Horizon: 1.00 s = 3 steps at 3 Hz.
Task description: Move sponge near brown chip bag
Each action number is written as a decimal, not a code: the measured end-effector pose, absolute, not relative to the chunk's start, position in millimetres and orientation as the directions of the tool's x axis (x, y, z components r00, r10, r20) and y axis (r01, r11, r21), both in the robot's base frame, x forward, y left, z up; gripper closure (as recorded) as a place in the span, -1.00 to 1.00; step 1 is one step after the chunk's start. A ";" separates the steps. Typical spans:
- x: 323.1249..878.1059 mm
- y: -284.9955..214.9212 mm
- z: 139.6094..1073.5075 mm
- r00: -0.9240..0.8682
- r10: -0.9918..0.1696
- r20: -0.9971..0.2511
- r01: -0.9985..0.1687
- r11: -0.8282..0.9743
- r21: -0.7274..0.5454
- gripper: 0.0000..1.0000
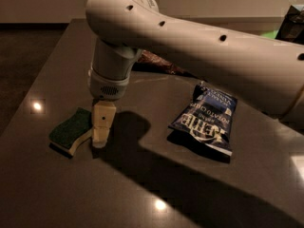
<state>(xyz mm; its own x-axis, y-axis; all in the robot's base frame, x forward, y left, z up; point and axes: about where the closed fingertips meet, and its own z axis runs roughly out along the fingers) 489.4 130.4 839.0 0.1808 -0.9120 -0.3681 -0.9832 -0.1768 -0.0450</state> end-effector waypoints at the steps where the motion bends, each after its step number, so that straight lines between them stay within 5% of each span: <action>1: 490.9 142.9 836.9 0.185 -0.908 -0.375 -0.982 -0.188 -0.029 -0.70; 3: 502.6 134.5 845.8 0.130 -0.905 -0.405 -0.990 -0.143 0.003 0.55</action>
Offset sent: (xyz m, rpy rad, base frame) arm 0.0090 0.0202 -0.0034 0.0100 0.0660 0.0079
